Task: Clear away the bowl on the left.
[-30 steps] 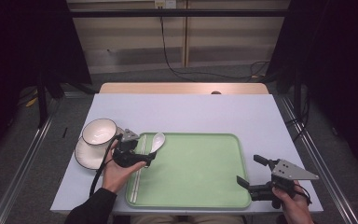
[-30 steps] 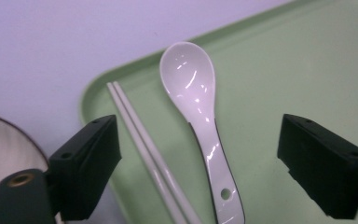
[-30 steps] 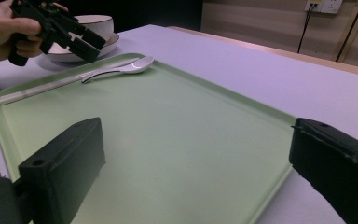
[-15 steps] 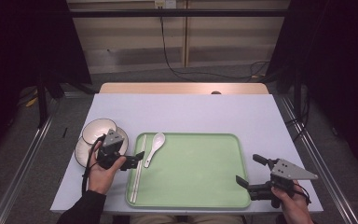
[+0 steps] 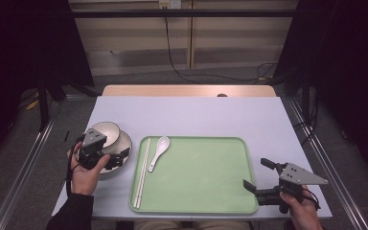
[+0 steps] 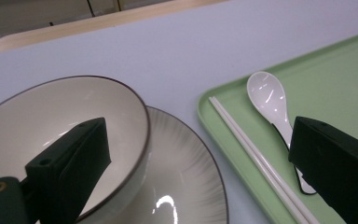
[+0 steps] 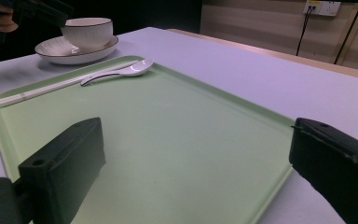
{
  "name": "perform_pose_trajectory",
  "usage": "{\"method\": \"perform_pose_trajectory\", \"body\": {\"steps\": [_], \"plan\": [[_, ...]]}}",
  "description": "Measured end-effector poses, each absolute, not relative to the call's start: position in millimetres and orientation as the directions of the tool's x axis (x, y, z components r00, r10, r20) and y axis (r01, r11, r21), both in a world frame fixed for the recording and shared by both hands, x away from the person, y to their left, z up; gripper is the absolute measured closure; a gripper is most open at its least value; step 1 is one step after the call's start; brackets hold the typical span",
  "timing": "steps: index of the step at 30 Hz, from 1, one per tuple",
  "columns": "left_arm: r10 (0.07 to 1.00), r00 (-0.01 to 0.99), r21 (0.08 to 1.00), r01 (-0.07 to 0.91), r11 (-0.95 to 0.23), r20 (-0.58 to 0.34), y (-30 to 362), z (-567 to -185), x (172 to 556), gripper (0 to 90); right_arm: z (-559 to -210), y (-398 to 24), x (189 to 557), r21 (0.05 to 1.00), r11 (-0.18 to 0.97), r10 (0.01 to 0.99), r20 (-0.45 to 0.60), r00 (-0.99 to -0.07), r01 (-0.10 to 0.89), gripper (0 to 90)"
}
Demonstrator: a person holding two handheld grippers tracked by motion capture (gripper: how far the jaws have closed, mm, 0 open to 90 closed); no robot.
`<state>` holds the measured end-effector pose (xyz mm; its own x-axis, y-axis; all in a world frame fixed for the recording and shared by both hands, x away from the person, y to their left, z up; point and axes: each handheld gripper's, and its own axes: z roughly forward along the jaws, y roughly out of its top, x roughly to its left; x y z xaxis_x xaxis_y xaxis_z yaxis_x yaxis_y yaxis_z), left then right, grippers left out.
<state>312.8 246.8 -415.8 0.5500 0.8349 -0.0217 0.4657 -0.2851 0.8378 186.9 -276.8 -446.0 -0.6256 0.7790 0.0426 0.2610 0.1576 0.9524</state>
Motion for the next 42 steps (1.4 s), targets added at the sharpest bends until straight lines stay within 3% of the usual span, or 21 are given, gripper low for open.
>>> {"method": "perform_pose_trajectory", "body": {"steps": [19, 28, 30, 32, 34, 42], "plan": [[0.880, 0.475, 0.859, 0.460, -0.224, -0.025, 296.1, -394.9, 319.9, 5.8, -446.8, -278.3, 185.3, 0.952, 0.162, 0.777, 0.038, -0.628, 0.258, 3.1], [0.923, 0.380, 0.801, 0.569, -0.186, -0.055, 322.0, -401.1, 339.7, 3.5, -447.2, -276.9, 186.2, 0.951, 0.159, 0.780, 0.044, -0.624, 0.266, 3.1], [0.937, 0.349, 0.775, 0.586, -0.236, 0.021, 318.3, -408.5, 346.4, 5.5, -447.2, -277.1, 186.2, 0.950, 0.159, 0.782, 0.044, -0.622, 0.267, 3.1], [0.937, 0.348, 0.772, 0.589, -0.240, 0.026, 318.4, -409.6, 348.6, 5.5, -447.3, -277.0, 186.2, 0.951, 0.161, 0.778, 0.043, -0.627, 0.265, 3.2], [0.932, 0.362, 0.767, 0.605, -0.214, -0.026, 321.6, -411.2, 354.8, 5.9, -447.3, -276.9, 186.2, 0.951, 0.160, 0.779, 0.042, -0.626, 0.264, 3.1], [0.946, 0.324, 0.716, 0.664, -0.216, -0.015, 319.1, -427.2, 373.3, 17.1, -447.6, -276.0, 187.8, 0.948, 0.164, 0.781, 0.044, -0.623, 0.274, 3.2]]}}
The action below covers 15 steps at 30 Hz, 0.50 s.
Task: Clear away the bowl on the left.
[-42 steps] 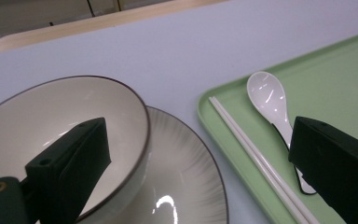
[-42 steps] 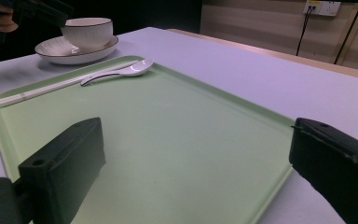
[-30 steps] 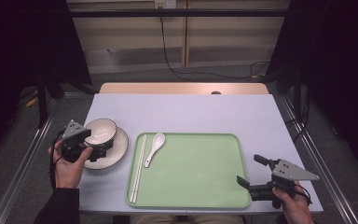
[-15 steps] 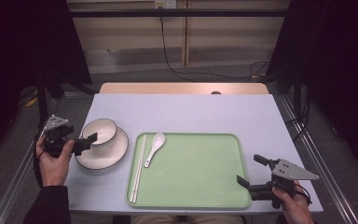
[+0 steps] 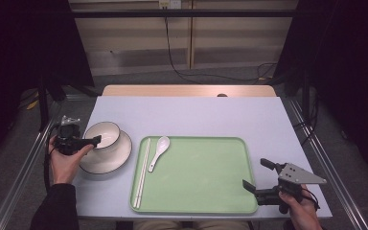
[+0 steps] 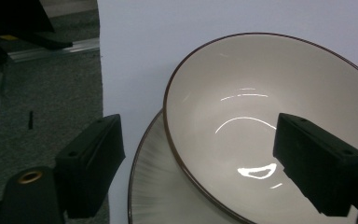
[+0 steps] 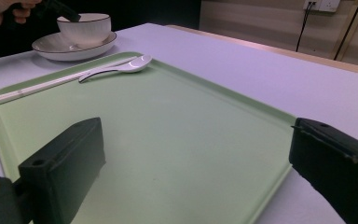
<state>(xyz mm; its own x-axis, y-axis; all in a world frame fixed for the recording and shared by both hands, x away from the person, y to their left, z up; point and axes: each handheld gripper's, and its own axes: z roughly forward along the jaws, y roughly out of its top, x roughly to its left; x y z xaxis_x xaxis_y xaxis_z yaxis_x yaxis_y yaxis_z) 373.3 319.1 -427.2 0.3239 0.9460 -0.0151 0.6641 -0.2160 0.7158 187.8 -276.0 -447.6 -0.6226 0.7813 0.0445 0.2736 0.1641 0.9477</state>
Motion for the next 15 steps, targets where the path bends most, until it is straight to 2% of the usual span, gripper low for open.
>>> {"method": "perform_pose_trajectory", "body": {"steps": [3, 4, 8, 9, 10, 12, 15], "plan": [[0.951, 0.308, 0.718, 0.659, -0.223, 0.012, 314.5, -427.9, 372.2, 18.9, -447.5, -276.1, 187.7, 0.949, 0.163, 0.783, 0.042, -0.620, 0.270, 3.2], [0.958, 0.281, 0.725, 0.650, -0.230, 0.053, 310.2, -427.9, 370.3, 20.0, -447.4, -276.5, 186.5, 0.948, 0.167, 0.782, 0.039, -0.622, 0.271, 3.2], [0.956, 0.294, 0.705, 0.678, -0.209, 0.001, 311.0, -428.8, 370.8, 22.8, -447.4, -277.1, 185.4, 0.949, 0.168, 0.778, 0.037, -0.627, 0.265, 3.2], [0.955, 0.296, 0.684, 0.692, -0.230, 0.022, 310.7, -428.8, 370.7, 26.3, -447.4, -277.2, 185.3, 0.950, 0.167, 0.778, 0.038, -0.627, 0.265, 3.2], [0.956, 0.293, 0.676, 0.699, -0.234, 0.028, 311.1, -429.6, 370.9, 33.6, -447.4, -277.3, 185.4, 0.950, 0.168, 0.777, 0.037, -0.628, 0.264, 3.2], [0.956, 0.294, 0.667, 0.710, -0.224, 0.008, 312.8, -431.9, 370.9, 36.6, -447.5, -277.1, 185.5, 0.950, 0.165, 0.781, 0.039, -0.624, 0.265, 3.2], [0.951, 0.308, 0.659, 0.718, -0.223, -0.013, 316.5, -433.3, 369.1, 49.7, -447.9, -277.5, 185.4, 0.949, 0.168, 0.779, 0.039, -0.626, 0.267, 3.2]]}}
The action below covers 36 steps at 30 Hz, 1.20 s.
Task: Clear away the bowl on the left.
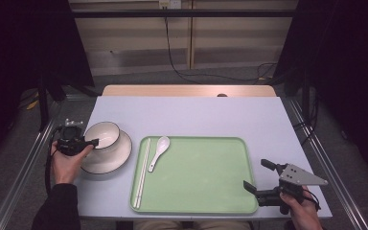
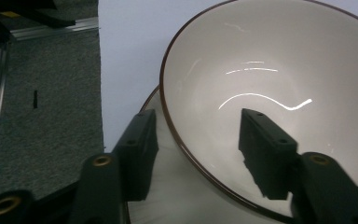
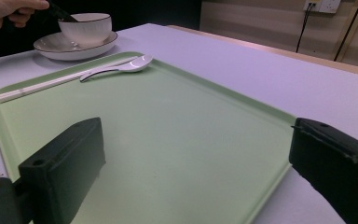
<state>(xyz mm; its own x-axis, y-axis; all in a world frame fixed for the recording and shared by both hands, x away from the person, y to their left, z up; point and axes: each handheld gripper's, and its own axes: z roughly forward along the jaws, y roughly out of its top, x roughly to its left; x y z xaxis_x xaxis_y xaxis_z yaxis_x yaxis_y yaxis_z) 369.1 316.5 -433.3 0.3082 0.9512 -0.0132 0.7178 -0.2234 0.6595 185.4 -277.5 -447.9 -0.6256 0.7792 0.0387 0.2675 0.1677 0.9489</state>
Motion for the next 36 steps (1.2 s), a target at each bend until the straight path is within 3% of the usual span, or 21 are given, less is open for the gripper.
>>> {"method": "perform_pose_trajectory", "body": {"steps": [1, 3, 8, 15, 19, 21, 36], "plan": [[0.954, 0.298, 0.662, 0.716, -0.224, 0.000, 316.8, -431.4, 367.0, 57.0, -447.6, -278.0, 185.1, 0.949, 0.167, 0.781, 0.037, -0.623, 0.266, 3.2], [0.954, 0.300, 0.659, 0.719, -0.221, -0.007, 319.0, -430.7, 365.4, 62.7, -447.6, -277.9, 185.1, 0.949, 0.167, 0.781, 0.037, -0.623, 0.266, 3.2], [0.951, 0.308, 0.630, 0.746, -0.216, -0.039, 323.3, -431.5, 363.3, 68.0, -447.7, -277.6, 185.2, 0.949, 0.168, 0.780, 0.037, -0.624, 0.266, 3.2], [0.947, 0.315, 0.598, 0.771, -0.217, -0.062, 322.0, -437.7, 371.0, 65.1, -447.8, -277.6, 185.4, 0.948, 0.170, 0.782, 0.036, -0.622, 0.269, 3.2], [0.957, 0.267, 0.620, 0.772, -0.140, -0.117, 324.3, -439.8, 371.8, 74.9, -447.7, -277.4, 185.6, 0.949, 0.170, 0.783, 0.034, -0.621, 0.267, 3.2], [0.952, 0.288, 0.599, 0.782, -0.173, -0.100, 327.4, -437.6, 370.7, 79.1, -447.6, -276.8, 185.6, 0.949, 0.173, 0.779, 0.033, -0.626, 0.265, 3.2], [0.944, 0.285, 0.624, 0.772, -0.122, -0.168, 323.8, -440.8, 370.9, 80.4, -447.6, -277.0, 185.4, 0.948, 0.175, 0.780, 0.031, -0.625, 0.266, 3.2]]}}
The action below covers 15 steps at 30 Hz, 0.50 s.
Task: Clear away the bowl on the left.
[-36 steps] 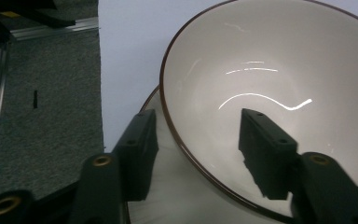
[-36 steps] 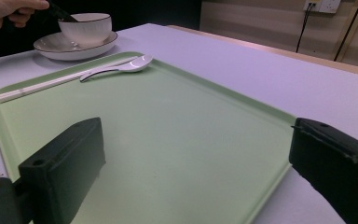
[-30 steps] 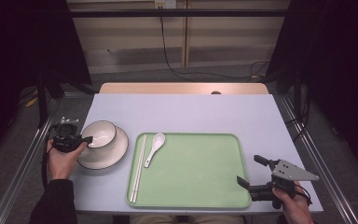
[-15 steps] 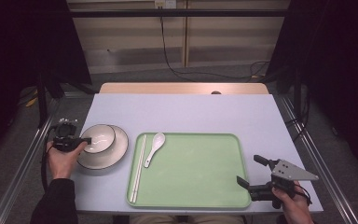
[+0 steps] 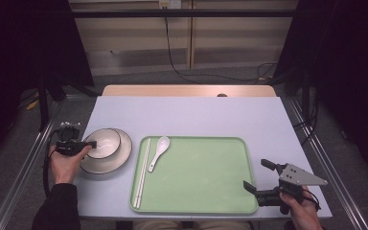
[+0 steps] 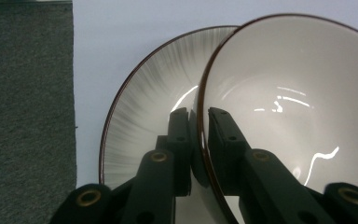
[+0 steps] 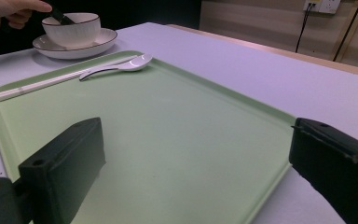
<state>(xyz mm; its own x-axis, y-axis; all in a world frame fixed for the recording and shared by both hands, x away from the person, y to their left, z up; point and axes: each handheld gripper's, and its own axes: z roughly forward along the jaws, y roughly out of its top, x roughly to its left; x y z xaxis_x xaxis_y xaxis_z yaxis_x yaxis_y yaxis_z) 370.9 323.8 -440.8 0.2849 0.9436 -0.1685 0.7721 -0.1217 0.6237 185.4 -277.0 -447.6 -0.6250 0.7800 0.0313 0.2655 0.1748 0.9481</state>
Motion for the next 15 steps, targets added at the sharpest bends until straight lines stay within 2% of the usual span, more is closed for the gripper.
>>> {"method": "perform_pose_trajectory", "body": {"steps": [8, 15], "plan": [[0.934, 0.300, 0.623, 0.773, -0.119, -0.193, 323.5, -439.6, 369.3, 81.9, -447.4, -277.1, 185.3, 0.947, 0.177, 0.780, 0.030, -0.625, 0.267, 3.2], [0.929, 0.306, 0.672, 0.735, -0.092, -0.208, 326.2, -434.5, 363.0, 82.2, -447.2, -277.2, 185.2, 0.949, 0.175, 0.780, 0.029, -0.625, 0.262, 3.1]]}}
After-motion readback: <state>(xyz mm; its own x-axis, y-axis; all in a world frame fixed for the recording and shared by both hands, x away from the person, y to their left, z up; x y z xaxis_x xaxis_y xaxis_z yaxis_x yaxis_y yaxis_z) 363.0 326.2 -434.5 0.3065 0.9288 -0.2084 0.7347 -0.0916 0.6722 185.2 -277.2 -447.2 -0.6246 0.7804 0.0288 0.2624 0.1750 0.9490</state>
